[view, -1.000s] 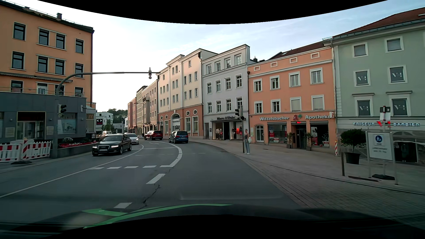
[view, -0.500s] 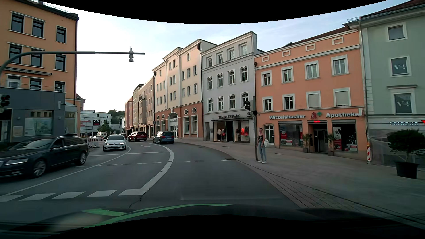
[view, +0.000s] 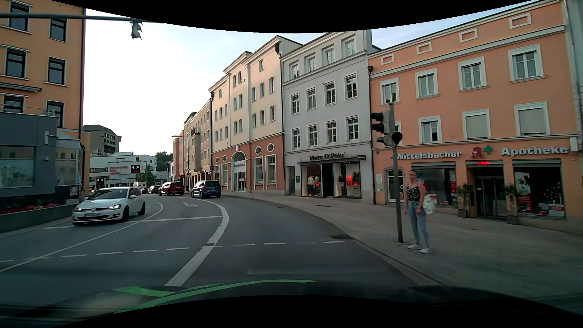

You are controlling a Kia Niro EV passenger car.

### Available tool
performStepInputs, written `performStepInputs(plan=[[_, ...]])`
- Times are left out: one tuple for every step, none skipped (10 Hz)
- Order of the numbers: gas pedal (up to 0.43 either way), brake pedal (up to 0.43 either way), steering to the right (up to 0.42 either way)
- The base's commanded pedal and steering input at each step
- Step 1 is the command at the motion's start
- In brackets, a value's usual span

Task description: Follow the waypoints while adhering to traffic rules and regulations

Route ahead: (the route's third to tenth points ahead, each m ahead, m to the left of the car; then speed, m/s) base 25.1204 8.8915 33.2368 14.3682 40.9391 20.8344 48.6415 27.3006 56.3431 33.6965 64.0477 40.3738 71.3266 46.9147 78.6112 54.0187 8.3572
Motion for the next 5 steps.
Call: performStepInputs(plan=[[0.118,0.000,-0.050],[0.118,0.000,-0.055],[0.118,0.000,-0.064],[0.118,0.000,-0.069],[0.118,0.000,-0.075]])
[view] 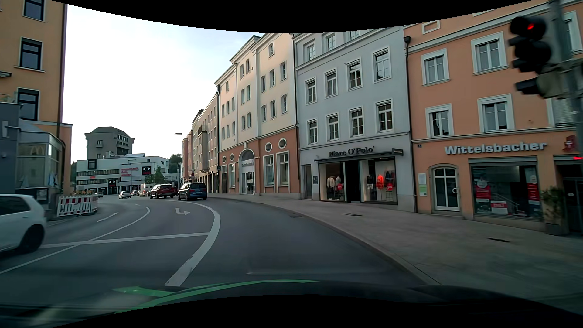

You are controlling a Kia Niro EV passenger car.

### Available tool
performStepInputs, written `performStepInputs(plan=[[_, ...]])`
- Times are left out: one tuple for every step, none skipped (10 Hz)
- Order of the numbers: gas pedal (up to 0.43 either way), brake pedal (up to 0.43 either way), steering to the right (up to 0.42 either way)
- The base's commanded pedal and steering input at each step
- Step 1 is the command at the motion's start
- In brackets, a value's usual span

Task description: Follow the waypoints while adhering to traffic rules and regulations

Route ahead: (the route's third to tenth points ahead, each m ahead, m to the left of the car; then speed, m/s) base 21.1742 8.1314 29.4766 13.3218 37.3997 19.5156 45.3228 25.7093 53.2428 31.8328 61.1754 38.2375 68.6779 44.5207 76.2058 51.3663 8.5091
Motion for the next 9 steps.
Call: performStepInputs(plan=[[0.118,0.000,-0.083],[0.118,0.000,-0.086],[0.098,0.000,-0.090],[0.098,0.000,-0.095],[0.098,0.000,-0.099],[0.098,0.000,-0.100],[0.098,0.000,-0.100],[0.098,0.000,-0.100],[0.098,0.000,-0.102]])
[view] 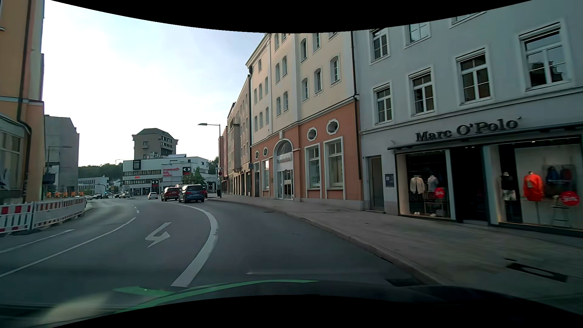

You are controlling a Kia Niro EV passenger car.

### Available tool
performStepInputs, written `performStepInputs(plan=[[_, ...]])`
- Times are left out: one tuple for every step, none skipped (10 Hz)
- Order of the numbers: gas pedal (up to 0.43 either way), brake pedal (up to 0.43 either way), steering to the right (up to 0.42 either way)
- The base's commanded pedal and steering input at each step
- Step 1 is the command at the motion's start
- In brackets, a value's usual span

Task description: Follow the waypoints while adhering to traffic rules and regulations

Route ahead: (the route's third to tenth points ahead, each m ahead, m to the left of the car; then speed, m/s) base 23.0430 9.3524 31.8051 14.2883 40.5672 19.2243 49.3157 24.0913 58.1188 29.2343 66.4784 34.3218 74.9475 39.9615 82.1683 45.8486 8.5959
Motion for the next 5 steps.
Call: performStepInputs(plan=[[0.098,0.000,-0.103],[0.098,0.000,-0.103],[0.098,0.000,-0.104],[0.098,0.000,-0.104],[0.098,0.000,-0.103]])
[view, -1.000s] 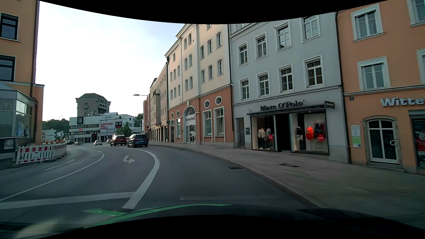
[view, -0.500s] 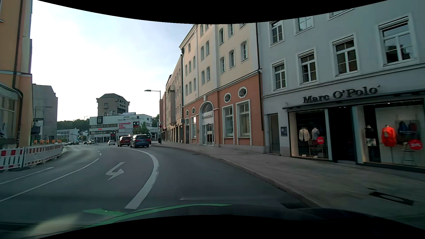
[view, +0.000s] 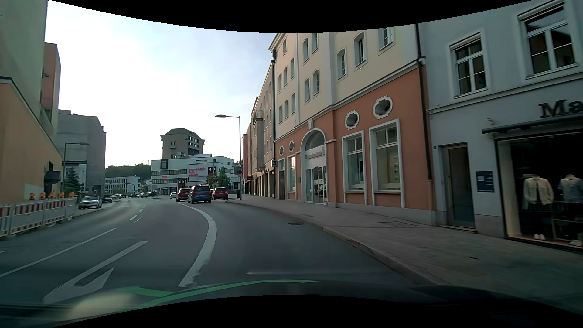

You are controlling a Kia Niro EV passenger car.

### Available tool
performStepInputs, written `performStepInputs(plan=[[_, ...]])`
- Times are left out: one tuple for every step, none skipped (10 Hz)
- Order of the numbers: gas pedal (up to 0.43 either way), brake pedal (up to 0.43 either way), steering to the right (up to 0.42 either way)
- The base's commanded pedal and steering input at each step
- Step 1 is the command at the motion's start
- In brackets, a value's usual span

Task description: Follow the waypoints while adhering to traffic rules and regulations

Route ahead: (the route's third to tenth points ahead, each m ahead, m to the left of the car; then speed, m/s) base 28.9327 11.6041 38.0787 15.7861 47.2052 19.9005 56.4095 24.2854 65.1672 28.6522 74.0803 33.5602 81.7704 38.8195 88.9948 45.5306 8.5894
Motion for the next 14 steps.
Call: performStepInputs(plan=[[0.098,0.000,-0.106],[0.098,0.000,-0.110],[0.098,0.000,-0.113],[0.098,0.000,-0.113],[0.098,0.000,-0.114],[0.110,0.000,-0.114],[0.110,0.000,-0.114],[0.118,0.000,-0.114],[0.130,0.000,-0.113],[0.130,0.000,-0.112],[0.138,0.000,-0.111],[0.150,0.000,-0.106],[0.150,0.000,-0.103],[0.150,0.000,-0.099]])
